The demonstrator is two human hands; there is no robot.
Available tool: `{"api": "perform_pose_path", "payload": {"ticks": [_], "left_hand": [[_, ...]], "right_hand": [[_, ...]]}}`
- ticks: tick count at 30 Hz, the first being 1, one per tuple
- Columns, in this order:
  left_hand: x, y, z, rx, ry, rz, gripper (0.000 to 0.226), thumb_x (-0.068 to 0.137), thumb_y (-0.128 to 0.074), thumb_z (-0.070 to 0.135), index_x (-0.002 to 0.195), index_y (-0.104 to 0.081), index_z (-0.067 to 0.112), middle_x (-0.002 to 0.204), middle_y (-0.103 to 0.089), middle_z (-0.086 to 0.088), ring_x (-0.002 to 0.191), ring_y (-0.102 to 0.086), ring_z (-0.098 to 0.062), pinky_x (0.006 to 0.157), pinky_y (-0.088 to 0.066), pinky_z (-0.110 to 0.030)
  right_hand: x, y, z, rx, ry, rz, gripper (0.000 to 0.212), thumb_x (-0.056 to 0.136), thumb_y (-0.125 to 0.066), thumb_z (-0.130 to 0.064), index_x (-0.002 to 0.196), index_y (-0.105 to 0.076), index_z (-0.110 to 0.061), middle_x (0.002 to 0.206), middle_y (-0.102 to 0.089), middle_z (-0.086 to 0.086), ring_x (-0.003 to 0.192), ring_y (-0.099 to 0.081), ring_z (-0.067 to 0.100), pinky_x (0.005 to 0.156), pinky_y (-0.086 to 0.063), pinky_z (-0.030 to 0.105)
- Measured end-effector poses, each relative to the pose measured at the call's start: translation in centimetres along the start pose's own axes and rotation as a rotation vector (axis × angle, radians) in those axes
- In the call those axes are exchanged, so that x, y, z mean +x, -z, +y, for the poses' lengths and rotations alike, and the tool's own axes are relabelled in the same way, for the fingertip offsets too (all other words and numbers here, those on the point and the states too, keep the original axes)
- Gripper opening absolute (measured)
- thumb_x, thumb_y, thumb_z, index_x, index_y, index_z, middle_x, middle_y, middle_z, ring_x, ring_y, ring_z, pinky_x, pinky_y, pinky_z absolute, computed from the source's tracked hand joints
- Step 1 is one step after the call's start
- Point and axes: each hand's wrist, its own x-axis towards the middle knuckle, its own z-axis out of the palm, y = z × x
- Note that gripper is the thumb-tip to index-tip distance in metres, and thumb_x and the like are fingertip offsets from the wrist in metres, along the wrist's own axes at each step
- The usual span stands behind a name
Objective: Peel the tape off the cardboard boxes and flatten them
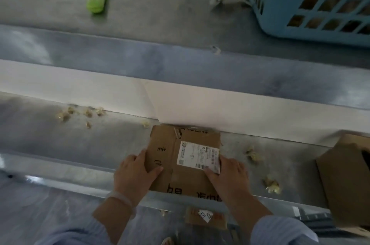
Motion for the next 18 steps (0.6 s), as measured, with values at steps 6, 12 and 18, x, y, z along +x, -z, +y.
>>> {"api": "perform_pose_path", "payload": {"ticks": [6,12,18], "left_hand": [[-3.6,-0.5,-1.2,-0.354,0.189,-0.108,0.085,0.057,-0.072,0.066,0.128,-0.051,0.025,0.115,-0.054,-0.002,0.094,-0.058,-0.017,0.084,-0.054,-0.034],[-8.4,-0.5,-3.1,-0.615,0.277,-0.003,0.057,0.074,-0.08,0.035,0.119,-0.048,0.021,0.098,-0.059,0.005,0.083,-0.059,-0.009,0.067,-0.049,-0.021],[-10.9,4.3,-7.9,-0.605,0.317,0.181,0.055,0.075,-0.079,0.034,0.119,-0.047,0.024,0.09,-0.06,0.011,0.078,-0.058,-0.005,0.06,-0.042,-0.015]], "right_hand": [[-1.5,0.2,0.7,0.255,-0.126,-0.146,0.04,0.079,-0.071,-0.052,0.106,-0.056,-0.026,0.098,-0.064,-0.01,0.085,-0.062,0.008,0.073,-0.055,0.028],[-2.9,0.3,-0.4,0.382,-0.057,-0.24,0.031,0.082,-0.075,-0.04,0.095,-0.058,-0.018,0.091,-0.064,-0.008,0.075,-0.058,0.004,0.057,-0.044,0.019],[-5.7,0.3,-7.1,0.518,0.07,-0.236,0.036,0.083,-0.075,-0.037,0.103,-0.05,-0.02,0.088,-0.056,-0.012,0.077,-0.056,0.003,0.057,-0.041,0.019]]}}
